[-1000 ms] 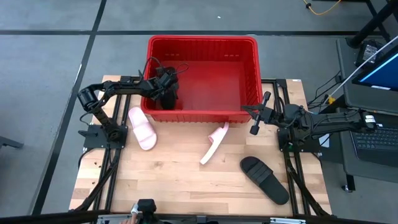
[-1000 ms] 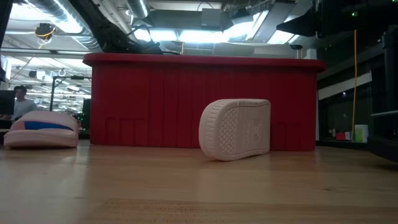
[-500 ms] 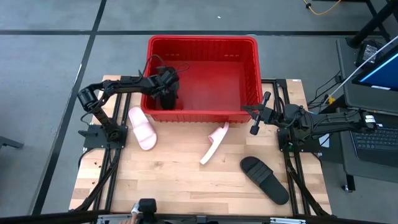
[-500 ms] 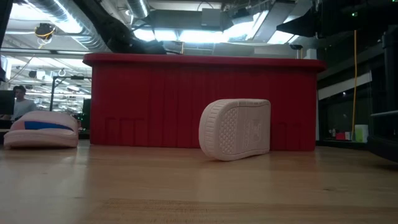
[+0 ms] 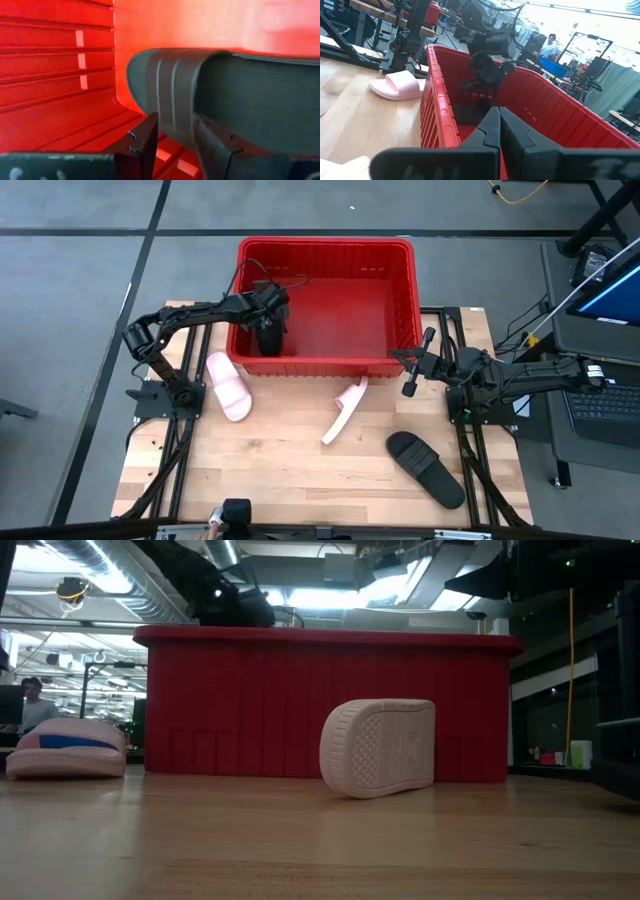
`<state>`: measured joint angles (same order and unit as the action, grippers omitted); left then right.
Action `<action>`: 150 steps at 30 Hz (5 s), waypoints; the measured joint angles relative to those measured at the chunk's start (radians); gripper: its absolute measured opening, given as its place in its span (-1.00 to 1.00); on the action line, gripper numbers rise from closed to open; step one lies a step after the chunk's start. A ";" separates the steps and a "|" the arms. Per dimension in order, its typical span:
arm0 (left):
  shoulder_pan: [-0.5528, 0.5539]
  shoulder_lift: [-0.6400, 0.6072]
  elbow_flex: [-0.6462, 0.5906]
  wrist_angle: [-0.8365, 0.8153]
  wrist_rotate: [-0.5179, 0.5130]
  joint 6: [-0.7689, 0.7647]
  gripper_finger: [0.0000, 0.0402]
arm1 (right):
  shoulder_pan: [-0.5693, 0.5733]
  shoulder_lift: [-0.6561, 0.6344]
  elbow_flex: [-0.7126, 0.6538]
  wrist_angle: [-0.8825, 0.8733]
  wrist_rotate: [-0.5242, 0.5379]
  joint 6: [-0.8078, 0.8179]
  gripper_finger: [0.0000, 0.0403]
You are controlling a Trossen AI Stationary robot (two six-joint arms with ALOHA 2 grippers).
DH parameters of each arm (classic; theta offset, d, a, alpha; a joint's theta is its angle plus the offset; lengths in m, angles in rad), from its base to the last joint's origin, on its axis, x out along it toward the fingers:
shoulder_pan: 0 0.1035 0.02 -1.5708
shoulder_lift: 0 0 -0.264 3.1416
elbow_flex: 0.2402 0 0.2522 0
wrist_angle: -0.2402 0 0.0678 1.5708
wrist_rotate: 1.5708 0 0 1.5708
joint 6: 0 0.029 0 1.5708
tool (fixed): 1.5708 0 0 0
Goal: Pick and place slides into bin
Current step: Put the black slide into the red bin
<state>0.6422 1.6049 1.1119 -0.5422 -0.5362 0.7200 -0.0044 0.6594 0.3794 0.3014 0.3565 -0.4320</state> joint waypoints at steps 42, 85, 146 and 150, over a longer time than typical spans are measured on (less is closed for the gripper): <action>-0.611 -0.473 0.034 -0.098 -0.081 -0.269 -0.99 | 0.001 0.000 0.000 -0.011 -0.008 -0.008 -0.97; -1.205 -0.435 -0.369 0.579 -0.326 -0.832 -0.99 | 0.795 0.363 0.583 -1.192 0.044 0.914 -1.00; -1.202 -0.347 -0.369 0.599 -0.353 -0.919 -0.99 | 1.207 0.774 0.540 -1.394 -0.039 1.723 -0.15; -1.202 -0.347 -0.369 0.599 -0.353 -0.919 -0.99 | 1.207 0.774 0.530 -1.396 -0.038 1.723 -0.10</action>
<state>-0.5602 1.2583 0.7429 0.0566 -0.8894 -0.1993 1.2030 1.4334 0.9096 -1.0947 0.3187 1.2907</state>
